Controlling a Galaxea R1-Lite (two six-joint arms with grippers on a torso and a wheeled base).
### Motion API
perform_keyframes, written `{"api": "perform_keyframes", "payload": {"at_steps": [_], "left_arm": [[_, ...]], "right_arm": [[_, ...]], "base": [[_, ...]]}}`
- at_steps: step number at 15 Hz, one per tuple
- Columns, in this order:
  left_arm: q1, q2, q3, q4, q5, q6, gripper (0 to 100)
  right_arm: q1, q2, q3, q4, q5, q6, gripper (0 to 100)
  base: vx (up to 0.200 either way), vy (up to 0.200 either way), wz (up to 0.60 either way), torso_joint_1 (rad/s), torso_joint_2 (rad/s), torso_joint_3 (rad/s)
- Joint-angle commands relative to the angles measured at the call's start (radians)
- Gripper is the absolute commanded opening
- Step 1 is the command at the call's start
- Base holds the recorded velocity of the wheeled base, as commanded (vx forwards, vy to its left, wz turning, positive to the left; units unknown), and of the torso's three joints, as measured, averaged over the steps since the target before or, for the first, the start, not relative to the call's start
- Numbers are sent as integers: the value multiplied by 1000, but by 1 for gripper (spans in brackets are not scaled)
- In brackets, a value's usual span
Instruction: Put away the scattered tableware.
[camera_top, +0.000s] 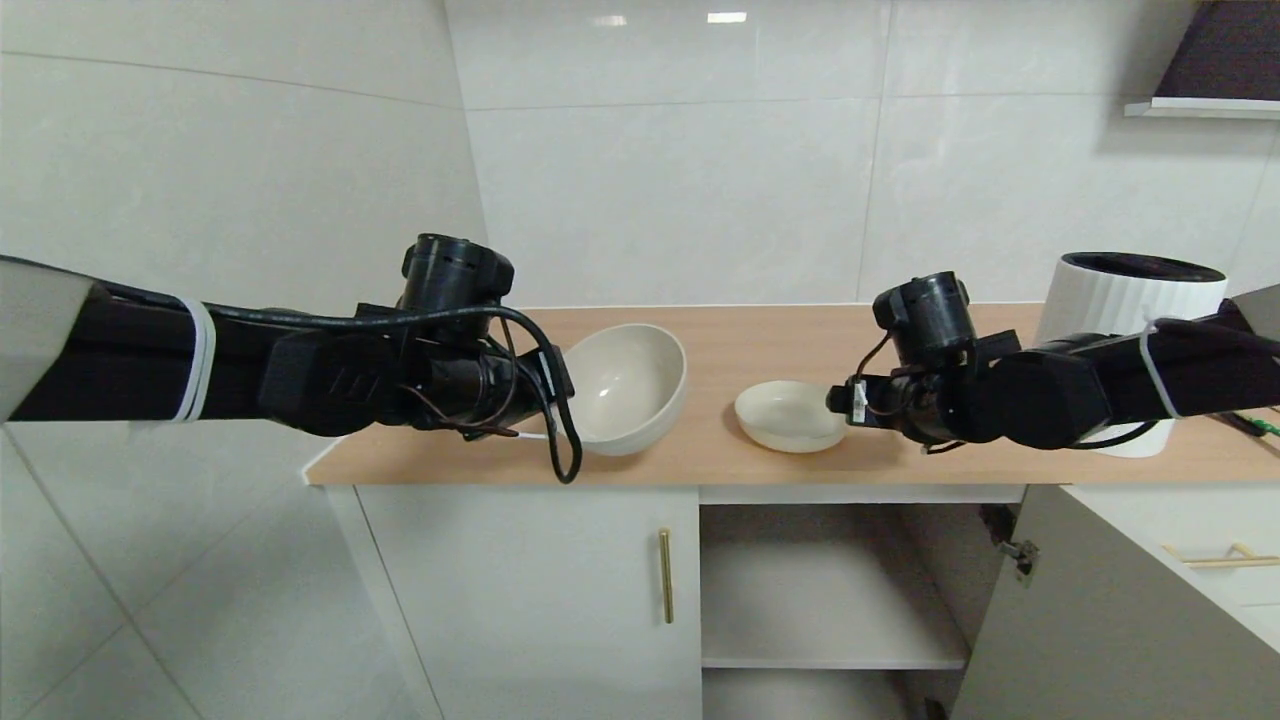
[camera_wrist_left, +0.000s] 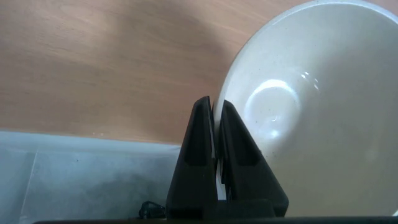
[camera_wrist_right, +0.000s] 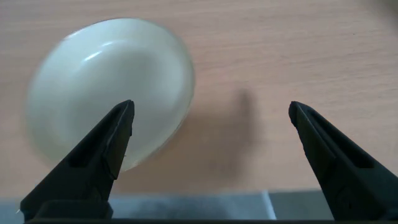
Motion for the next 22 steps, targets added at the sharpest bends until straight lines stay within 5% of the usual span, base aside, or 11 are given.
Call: {"api": "perform_keyframes", "payload": {"at_steps": [1,9,10,20,22], "left_arm": [[-4,-14,4,0,1,1,0],[-8,-31,10,1,1,2,0],[-10,-31,10,1,3,2,0],[-10,-73,30,6,1,7,0],[-10,-102,73,15,1,68,0]], "right_arm": [[-3,62,-16,-2,-4,4,100],[-17,91,-52,-2,-4,33,100],[-17,91,-52,-2,-4,34,0],[-15,51,-41,6,7,57,0],[-15,34,-16,5,7,57,0]], "base": [[0,0,0,0,0,0],[0,0,0,0,0,0],[0,0,0,0,0,0],[0,0,0,0,0,0],[0,0,0,0,0,0]]}}
